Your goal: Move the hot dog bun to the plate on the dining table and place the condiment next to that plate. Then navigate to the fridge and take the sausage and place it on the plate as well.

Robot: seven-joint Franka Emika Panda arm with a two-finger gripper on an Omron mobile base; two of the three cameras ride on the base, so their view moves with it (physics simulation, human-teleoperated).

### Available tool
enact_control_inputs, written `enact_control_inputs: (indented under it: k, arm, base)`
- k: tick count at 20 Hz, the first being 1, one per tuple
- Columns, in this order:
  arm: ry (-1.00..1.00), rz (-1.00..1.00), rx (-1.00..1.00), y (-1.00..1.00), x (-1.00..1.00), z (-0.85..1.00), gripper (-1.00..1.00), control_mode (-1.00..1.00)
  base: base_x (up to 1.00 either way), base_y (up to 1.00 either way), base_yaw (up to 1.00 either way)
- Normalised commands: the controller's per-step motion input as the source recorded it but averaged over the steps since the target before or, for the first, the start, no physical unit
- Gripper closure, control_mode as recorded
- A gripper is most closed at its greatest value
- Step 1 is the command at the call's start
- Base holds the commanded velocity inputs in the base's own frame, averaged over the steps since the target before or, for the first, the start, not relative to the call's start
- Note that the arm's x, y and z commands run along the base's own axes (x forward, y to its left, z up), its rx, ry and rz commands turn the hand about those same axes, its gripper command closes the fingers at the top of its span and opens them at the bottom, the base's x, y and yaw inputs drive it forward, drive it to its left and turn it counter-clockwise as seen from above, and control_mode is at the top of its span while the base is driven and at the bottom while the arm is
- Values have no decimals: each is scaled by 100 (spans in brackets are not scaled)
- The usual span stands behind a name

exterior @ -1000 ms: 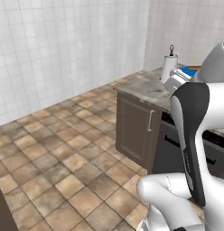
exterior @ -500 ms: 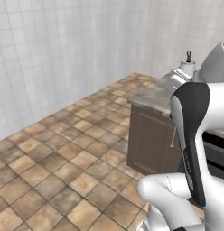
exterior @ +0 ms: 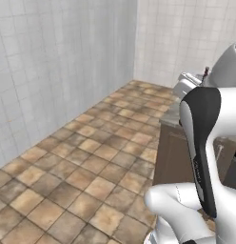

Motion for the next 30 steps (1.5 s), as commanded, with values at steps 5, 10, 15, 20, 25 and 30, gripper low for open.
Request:
enact_control_inputs:
  k: [5,10,15,20,25,30]
  arm:
    - [0,0,0,0,0,0,100,100]
    - [0,0,0,0,0,0,100,100]
    - [0,0,0,0,0,0,100,100]
    - [0,0,0,0,0,0,100,100]
    - [0,0,0,0,0,0,100,100]
    - [0,0,0,0,0,0,100,100]
  base:
    - [100,70,-33]
    - [100,61,-46]
    - [100,64,-49]
    - [100,70,-49]
    - [100,73,-50]
    - [97,73,-54]
